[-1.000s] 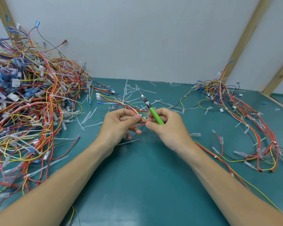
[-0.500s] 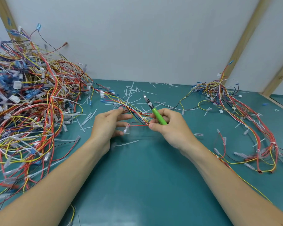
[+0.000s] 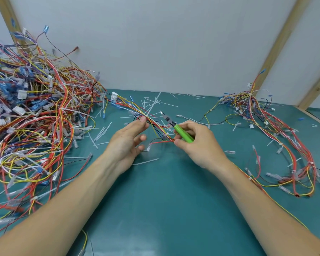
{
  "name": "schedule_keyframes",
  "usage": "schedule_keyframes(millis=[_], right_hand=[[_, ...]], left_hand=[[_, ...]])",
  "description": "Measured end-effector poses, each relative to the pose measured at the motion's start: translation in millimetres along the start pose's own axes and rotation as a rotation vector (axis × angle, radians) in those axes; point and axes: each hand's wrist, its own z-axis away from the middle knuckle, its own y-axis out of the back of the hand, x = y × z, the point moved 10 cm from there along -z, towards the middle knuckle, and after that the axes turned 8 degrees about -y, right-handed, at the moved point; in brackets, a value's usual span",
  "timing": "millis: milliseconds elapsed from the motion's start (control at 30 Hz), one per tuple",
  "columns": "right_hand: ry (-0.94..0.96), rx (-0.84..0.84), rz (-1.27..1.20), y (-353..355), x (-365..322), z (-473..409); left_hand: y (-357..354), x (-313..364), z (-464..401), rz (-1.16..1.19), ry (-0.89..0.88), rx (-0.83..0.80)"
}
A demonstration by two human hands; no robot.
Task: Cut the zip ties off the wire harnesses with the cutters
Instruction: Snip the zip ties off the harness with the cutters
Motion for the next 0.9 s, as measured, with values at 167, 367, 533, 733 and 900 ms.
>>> schedule_keyframes(millis=[167, 367, 533, 733, 900], right_hand=[[0.11, 0.124, 0.084, 10, -14, 7], [0.241, 0.365, -0.217, 37, -36, 26], [0.225, 0.316, -0.272, 38, -35, 24], [-0.222, -0.248, -0.341, -18, 6, 8], [-0.256, -0.338, -0.396, -21, 10, 7]], left_hand=[[4, 6, 1, -0.024, -0.045, 0.047], [4, 13, 3, -0.061, -0.115, 0.044], [1, 17, 3, -0.092, -0.17, 0.029], [1, 23, 4, -0.167, -0.233, 0.048], [-1, 28, 5, -0.205, -0.277, 0.06]])
